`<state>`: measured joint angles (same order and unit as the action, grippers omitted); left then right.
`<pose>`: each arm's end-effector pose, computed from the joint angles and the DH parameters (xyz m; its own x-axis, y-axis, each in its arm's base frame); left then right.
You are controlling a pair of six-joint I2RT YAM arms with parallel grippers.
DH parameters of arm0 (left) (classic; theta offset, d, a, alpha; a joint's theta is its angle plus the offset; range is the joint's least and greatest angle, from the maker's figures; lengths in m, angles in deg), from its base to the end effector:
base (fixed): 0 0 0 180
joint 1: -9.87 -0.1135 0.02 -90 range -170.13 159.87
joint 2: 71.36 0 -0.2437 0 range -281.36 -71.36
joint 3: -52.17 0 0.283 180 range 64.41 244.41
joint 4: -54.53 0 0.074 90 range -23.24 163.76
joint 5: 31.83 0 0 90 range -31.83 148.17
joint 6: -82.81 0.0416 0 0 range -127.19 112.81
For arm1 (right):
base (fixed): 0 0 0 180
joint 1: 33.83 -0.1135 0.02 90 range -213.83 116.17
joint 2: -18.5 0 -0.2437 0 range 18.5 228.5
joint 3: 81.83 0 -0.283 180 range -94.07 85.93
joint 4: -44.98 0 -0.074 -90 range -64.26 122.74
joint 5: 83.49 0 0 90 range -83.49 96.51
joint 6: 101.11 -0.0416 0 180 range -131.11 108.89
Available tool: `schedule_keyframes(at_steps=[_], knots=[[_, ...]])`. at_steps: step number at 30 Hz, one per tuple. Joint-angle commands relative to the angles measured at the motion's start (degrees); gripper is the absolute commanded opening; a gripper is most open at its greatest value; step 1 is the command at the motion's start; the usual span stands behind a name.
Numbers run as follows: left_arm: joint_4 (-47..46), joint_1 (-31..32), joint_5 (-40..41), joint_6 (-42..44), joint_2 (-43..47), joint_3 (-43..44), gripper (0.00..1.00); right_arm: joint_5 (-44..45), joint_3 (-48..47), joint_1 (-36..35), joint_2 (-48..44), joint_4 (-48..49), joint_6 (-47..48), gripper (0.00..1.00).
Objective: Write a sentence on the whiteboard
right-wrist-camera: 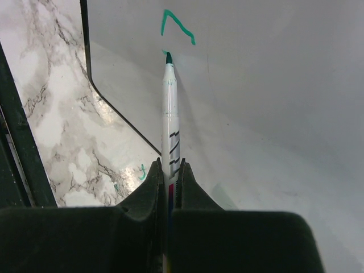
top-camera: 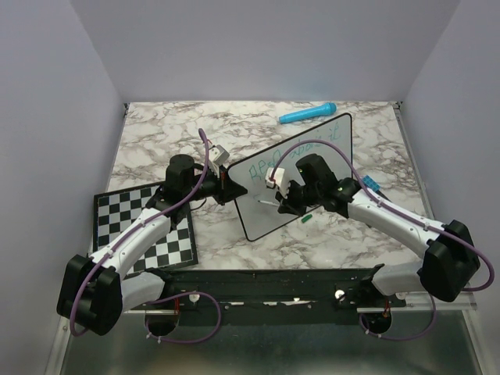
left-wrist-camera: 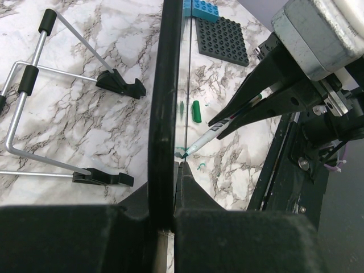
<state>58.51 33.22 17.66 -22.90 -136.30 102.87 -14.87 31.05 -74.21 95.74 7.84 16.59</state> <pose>0.2568 -0.1403 0.2316 -0.5113 -0.0035 -0.8594 0.7577 0.4701 -0.4527 0.2349 0.2197 0.2187 -0.1273 -0.6765 -0.7253 -0.9611 0.2650 -0.0784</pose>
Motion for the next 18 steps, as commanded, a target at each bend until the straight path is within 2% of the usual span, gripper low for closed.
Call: schedule_keyframes(at_steps=[1, 18], knots=[[6.41, 0.11, 4.39, 4.54, -1.67, -1.02, 0.0, 2.75, -2.08, 1.0, -1.38, 0.12, -0.11, 0.0], [6.41, 0.11, 4.3, 4.63, -1.85, -1.02, 0.0, 2.93, -3.84, 2.06, -1.47, 1.18, -0.63, 0.0]])
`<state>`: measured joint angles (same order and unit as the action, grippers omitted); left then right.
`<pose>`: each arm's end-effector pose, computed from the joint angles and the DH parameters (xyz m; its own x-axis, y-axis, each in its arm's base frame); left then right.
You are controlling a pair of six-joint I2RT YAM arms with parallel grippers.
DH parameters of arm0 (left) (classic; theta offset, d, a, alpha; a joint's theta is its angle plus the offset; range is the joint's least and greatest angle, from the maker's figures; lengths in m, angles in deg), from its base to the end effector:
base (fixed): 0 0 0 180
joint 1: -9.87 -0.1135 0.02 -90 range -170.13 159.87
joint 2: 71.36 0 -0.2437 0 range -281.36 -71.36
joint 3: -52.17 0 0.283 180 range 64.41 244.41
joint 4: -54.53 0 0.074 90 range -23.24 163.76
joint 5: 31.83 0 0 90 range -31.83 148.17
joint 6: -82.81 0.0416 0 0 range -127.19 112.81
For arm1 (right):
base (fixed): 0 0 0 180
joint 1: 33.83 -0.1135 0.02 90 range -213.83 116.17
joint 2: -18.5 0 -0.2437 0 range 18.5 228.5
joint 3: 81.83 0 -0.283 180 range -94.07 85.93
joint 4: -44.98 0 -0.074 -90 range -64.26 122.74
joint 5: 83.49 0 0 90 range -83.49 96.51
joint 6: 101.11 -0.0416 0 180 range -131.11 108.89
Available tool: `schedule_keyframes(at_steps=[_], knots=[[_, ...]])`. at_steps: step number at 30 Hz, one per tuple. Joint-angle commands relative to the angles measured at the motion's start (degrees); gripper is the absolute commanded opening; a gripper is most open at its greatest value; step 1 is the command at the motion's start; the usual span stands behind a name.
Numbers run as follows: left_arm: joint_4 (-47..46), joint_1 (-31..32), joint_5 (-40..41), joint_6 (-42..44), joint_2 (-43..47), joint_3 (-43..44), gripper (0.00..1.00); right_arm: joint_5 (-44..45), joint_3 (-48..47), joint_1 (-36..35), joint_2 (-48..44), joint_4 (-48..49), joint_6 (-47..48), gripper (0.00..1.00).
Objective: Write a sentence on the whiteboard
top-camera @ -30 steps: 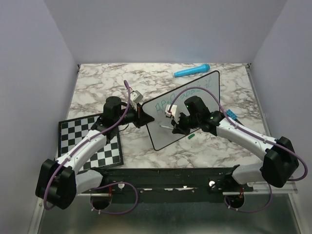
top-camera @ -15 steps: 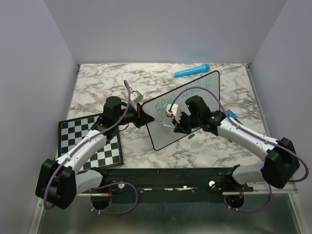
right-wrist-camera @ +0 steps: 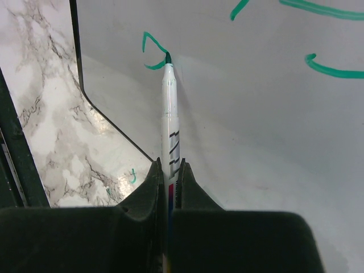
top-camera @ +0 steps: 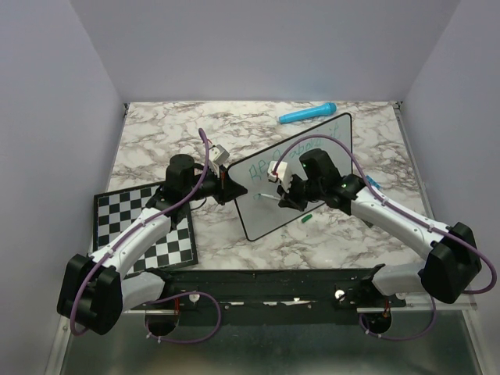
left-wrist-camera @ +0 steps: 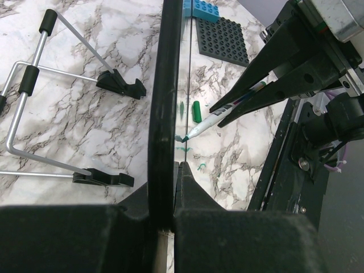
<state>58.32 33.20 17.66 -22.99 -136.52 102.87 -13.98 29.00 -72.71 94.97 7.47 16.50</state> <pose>0.2574 -0.1404 0.2309 -0.5129 -0.0042 -0.8584 0.7565 0.4704 -0.4543 0.2430 0.2146 0.2349 -0.1241 -0.6577 -0.7430 -0.9466 0.3030 -0.1102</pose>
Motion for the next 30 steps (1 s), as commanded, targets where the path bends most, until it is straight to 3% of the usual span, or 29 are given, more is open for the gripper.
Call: schedule_keyframes(at_steps=[1, 30], knots=[[6.6, 0.13, 4.21, 4.72, -1.72, -1.02, 0.0, 2.03, -1.7, 0.55, -0.7, 1.63, -0.63, 0.01], [6.95, 0.13, 4.13, 5.16, -2.07, -0.75, 0.0, 2.04, 1.65, 2.22, -1.66, -1.97, 1.65, 0.0]])
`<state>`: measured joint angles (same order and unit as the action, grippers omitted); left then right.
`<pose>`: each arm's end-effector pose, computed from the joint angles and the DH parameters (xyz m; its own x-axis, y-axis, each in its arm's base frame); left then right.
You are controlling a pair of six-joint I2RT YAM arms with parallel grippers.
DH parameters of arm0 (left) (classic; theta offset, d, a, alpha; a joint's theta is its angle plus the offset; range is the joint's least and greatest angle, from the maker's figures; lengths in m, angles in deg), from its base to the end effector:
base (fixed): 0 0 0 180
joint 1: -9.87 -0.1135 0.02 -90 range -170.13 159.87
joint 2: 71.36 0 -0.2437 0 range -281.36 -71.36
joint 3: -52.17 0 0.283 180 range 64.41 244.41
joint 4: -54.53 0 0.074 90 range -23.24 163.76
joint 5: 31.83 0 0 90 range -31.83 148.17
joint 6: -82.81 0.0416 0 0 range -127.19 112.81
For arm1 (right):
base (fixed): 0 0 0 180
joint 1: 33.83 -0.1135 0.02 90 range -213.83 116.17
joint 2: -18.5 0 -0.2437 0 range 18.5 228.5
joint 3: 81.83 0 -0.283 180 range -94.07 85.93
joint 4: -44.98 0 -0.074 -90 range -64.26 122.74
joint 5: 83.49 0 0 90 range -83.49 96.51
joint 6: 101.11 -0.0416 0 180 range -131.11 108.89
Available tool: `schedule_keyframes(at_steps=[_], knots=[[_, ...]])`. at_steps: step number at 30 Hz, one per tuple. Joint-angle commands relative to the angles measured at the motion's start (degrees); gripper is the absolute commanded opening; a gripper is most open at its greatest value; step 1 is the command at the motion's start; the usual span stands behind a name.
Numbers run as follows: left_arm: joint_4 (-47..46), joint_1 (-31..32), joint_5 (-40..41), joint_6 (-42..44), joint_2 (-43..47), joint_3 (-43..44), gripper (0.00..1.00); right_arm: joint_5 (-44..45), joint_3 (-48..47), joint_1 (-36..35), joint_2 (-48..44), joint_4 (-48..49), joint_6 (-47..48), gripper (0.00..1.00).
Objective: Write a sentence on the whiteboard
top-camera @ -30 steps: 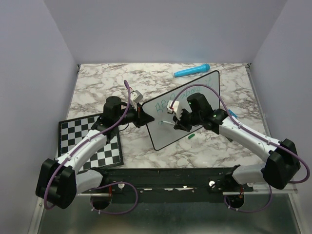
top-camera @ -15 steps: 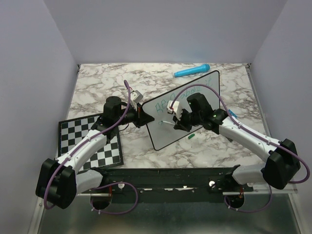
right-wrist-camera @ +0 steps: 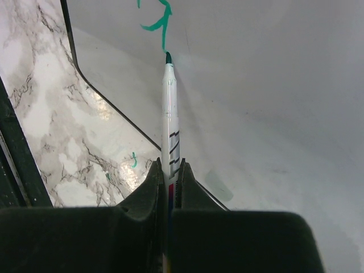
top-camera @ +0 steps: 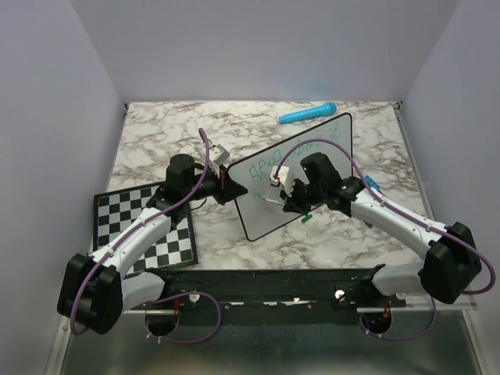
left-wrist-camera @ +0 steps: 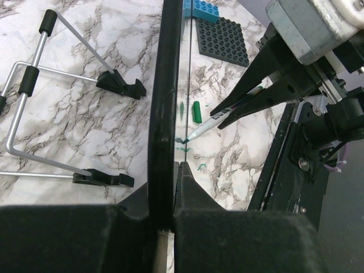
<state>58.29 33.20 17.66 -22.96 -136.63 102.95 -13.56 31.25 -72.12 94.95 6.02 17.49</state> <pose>0.2578 -0.1406 0.2310 -0.5125 -0.0040 -0.8587 0.7568 0.4704 -0.4539 0.2399 0.2076 0.2189 -0.1520 -0.6928 -0.7049 -0.9491 0.3014 -0.0916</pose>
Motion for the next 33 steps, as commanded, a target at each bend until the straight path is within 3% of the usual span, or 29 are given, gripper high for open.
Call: schedule_keyframes(at_steps=[1, 18, 33], knots=[[6.98, 0.13, 3.95, 5.14, -2.05, -0.84, 0.0, 1.27, -1.13, 1.89, -2.08, -0.61, 0.75, 0.0], [7.15, 0.13, 3.69, 5.31, -2.14, -0.75, 0.0, -1.72, -5.44, 2.42, -0.51, 0.27, -0.3, 0.01], [7.24, 0.13, 3.69, 5.49, -1.96, -0.75, 0.0, -1.2, 1.67, 2.51, -2.0, -1.67, 2.34, 0.01]])
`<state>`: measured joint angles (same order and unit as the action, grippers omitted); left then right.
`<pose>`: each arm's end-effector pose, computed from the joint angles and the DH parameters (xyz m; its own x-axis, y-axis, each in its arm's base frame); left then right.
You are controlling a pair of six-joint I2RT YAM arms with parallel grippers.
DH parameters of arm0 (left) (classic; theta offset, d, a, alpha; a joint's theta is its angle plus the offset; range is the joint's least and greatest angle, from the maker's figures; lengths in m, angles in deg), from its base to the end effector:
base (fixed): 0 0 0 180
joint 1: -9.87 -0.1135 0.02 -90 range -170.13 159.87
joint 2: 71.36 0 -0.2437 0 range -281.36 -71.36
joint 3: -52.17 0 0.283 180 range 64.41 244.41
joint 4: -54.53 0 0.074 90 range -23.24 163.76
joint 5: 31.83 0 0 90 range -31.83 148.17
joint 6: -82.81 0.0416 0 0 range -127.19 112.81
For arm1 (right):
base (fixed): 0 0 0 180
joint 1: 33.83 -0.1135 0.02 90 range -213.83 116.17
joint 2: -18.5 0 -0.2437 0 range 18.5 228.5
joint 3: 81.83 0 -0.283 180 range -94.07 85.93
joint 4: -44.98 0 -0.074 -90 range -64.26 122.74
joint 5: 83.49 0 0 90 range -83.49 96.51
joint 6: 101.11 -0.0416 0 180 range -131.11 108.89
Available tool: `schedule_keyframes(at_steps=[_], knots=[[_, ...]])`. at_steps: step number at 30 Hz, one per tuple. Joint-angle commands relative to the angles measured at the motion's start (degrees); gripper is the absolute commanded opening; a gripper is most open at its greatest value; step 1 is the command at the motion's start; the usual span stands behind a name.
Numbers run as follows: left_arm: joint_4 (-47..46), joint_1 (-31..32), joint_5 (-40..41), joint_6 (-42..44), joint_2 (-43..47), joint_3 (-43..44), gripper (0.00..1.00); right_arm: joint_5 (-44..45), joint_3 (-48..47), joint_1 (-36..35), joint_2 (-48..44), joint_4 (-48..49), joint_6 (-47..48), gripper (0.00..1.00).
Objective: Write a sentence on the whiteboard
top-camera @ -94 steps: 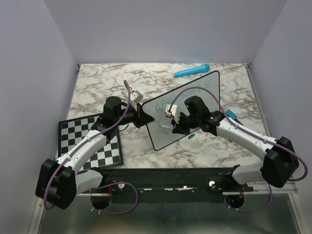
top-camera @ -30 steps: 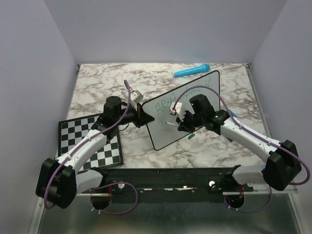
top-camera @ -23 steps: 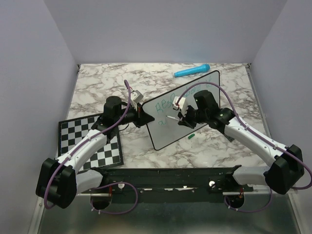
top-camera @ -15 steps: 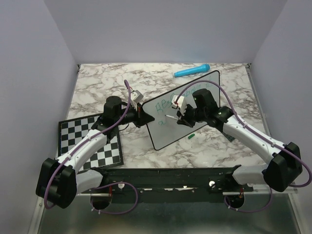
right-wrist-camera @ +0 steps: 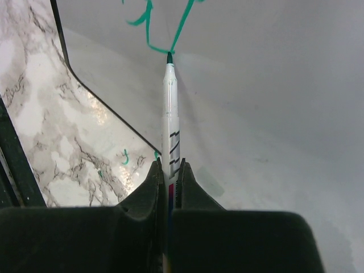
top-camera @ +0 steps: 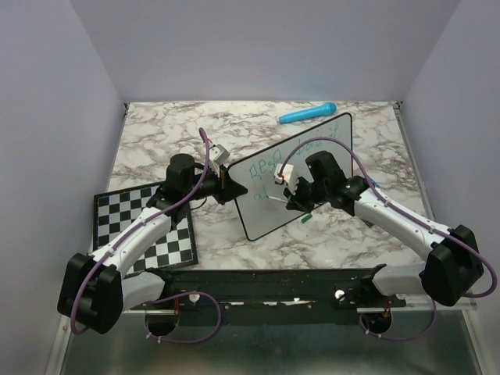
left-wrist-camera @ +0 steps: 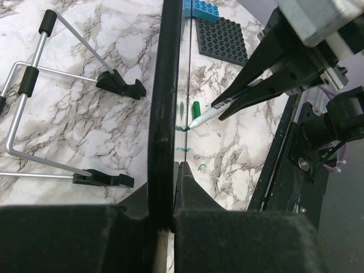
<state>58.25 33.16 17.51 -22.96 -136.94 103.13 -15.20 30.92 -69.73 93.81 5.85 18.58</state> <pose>0.2587 -0.1409 0.2308 -0.5140 -0.0032 -0.8578 0.7568 0.4690 -0.4553 0.2461 0.1971 0.2269 -0.1455 -0.6734 -0.7248 -0.9445 0.3127 -0.1009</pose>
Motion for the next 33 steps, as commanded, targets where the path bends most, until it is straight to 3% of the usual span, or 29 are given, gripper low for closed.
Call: schedule_keyframes(at_steps=[1, 21, 33], knots=[[7.28, 0.18, 3.75, 5.49, -1.65, -0.93, 0.0, 0.62, 2.09, 0.13, -0.95, -1.41, 1.24, 0.01], [7.28, 0.18, 3.57, 5.57, -1.74, -0.84, 0.0, -0.96, -7.05, 4.0, -1.13, -1.32, -0.34, 0.01], [7.28, 0.18, 3.57, 5.66, -1.65, -0.84, 0.0, -1.05, -1.78, 4.08, -0.95, -2.2, 0.19, 0.0]])
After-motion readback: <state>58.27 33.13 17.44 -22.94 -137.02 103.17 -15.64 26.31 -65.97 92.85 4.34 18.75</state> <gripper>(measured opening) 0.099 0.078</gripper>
